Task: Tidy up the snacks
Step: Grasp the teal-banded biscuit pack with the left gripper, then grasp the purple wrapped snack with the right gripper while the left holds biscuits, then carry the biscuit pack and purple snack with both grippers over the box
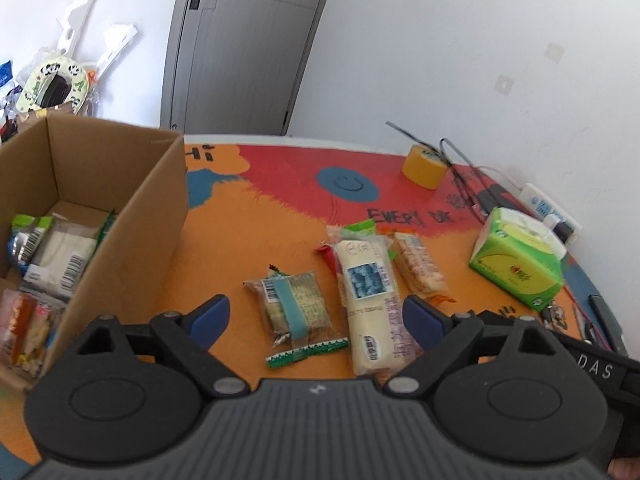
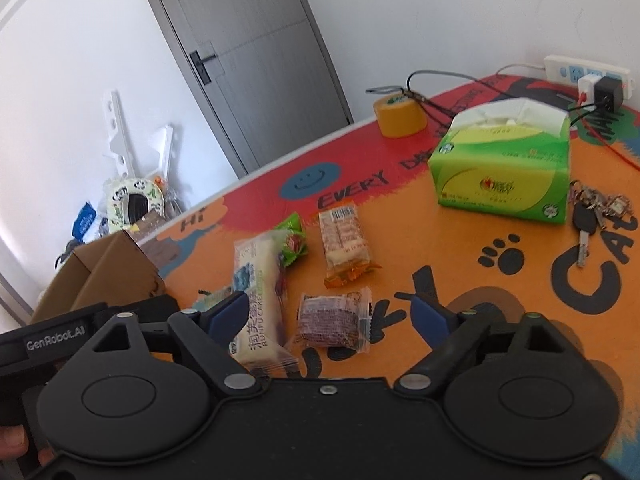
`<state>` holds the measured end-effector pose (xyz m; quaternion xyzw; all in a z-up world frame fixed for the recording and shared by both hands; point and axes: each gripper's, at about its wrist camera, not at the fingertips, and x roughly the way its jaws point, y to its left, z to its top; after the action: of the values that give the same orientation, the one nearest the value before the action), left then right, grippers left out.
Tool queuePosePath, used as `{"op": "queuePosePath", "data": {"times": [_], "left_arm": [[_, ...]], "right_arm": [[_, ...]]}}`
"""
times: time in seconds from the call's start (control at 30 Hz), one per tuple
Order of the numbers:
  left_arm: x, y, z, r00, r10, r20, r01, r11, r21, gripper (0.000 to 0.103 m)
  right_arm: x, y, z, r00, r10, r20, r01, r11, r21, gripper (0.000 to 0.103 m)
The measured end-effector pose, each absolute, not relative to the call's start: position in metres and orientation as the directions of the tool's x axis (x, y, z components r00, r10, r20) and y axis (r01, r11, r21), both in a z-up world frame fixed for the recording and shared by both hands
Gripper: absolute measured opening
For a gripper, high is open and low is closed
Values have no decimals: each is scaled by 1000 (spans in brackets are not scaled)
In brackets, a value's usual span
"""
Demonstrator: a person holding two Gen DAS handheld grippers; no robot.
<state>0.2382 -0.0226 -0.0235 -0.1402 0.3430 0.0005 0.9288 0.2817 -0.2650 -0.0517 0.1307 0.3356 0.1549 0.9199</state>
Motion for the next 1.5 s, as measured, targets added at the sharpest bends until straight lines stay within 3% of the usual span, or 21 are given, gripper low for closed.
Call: {"op": "queuePosePath", "data": {"times": [0.4,0.67,0.77,0.87,1.0,1.07,1.5], "left_arm": [[270,-14,-56,713,-52,-700,-175,952,-250,81],[284,-24,-68,700,-8,-714,-185,964,-192,80],[284,-27,-69,704,17,-710,-186,969,-162,78],[283,-29,-70,708,30,-706,-173,976,-132,69],[282,-29,-69,709,54,-703,-188,976,-114,48],[280,-28,-69,711,46,-701,-181,976,-120,47],[254,-30,-60,736,11,-677,-147,979,-143,47]], "right_arm": [[311,-247,-80,669,356,-652,-188,930,315,71],[315,-231,-84,668,340,-662,-227,940,253,69],[314,-225,-84,682,299,-667,-233,954,189,60],[313,-228,-84,685,298,-665,-227,954,193,57],[311,-232,-84,686,298,-663,-226,954,196,49],[309,-233,-83,688,290,-666,-224,957,185,44],[294,-242,-80,695,311,-649,-215,950,226,39]]}}
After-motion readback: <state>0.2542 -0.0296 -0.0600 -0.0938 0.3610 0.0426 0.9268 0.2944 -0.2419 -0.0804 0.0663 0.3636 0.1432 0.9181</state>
